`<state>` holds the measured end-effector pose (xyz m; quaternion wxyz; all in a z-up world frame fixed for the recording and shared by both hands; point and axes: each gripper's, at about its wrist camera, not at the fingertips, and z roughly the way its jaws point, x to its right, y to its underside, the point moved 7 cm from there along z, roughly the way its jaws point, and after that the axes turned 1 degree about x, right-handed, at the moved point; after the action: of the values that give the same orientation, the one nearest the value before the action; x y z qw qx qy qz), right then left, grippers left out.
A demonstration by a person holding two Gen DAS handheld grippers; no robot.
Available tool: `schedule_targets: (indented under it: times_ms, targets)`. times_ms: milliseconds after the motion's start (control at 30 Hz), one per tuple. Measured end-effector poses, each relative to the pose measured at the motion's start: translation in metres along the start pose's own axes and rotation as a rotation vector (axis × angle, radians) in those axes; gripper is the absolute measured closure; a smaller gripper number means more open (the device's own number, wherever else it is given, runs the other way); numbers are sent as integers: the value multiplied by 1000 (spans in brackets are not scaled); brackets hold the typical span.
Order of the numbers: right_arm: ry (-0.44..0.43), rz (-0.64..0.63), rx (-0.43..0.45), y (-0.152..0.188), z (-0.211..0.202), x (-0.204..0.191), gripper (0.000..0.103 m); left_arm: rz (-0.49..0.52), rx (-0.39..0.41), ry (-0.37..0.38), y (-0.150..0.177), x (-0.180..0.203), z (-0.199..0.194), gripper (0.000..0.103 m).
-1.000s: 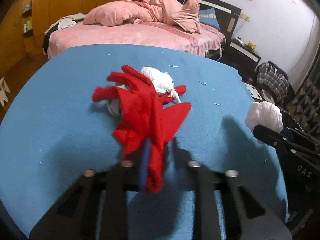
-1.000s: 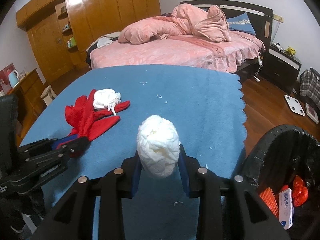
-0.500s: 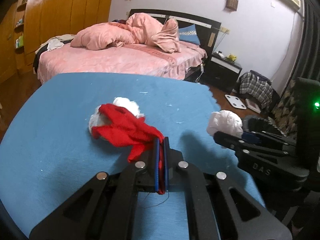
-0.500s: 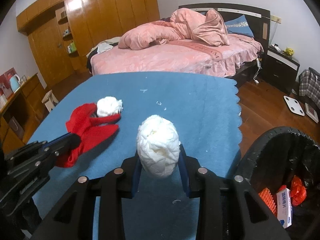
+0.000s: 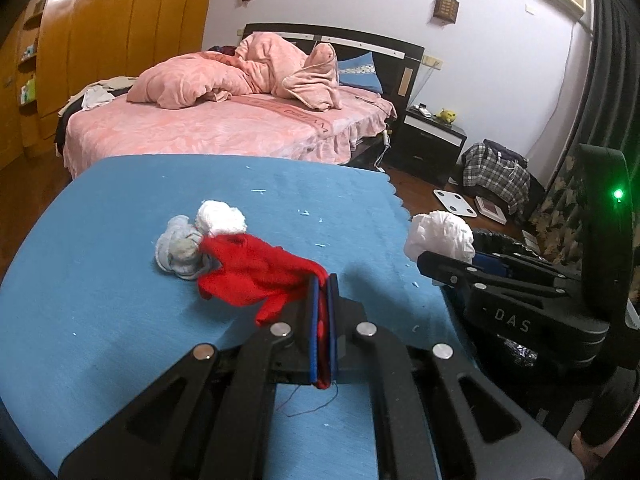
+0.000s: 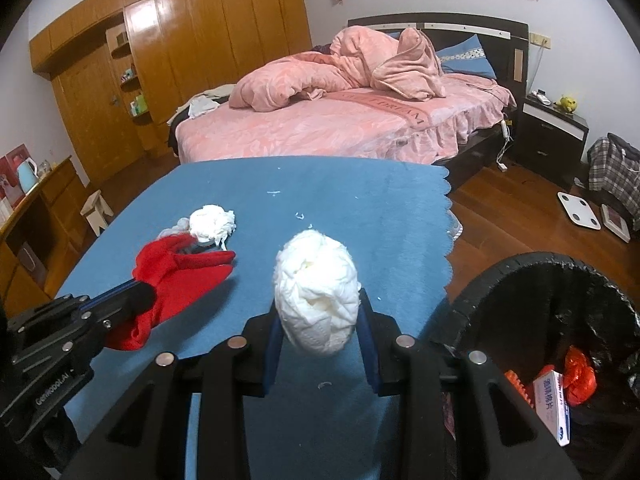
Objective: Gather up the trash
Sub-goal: 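Lift the red glove and tissue ball and move both grippers toward the bin, then release the red glove and white tissue ball into the bin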
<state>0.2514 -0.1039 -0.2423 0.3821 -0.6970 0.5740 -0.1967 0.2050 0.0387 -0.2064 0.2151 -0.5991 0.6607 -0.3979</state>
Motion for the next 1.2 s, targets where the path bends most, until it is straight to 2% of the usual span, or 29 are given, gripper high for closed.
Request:
schedule_targets:
  times_ms: [700, 1200]
  targets:
    - [34, 36, 85, -8, -61, 33, 69, 46, 67, 68, -23, 45, -28, 100]
    - [82, 69, 171, -8, -122, 67, 69, 116, 137, 156, -48, 112, -50, 100]
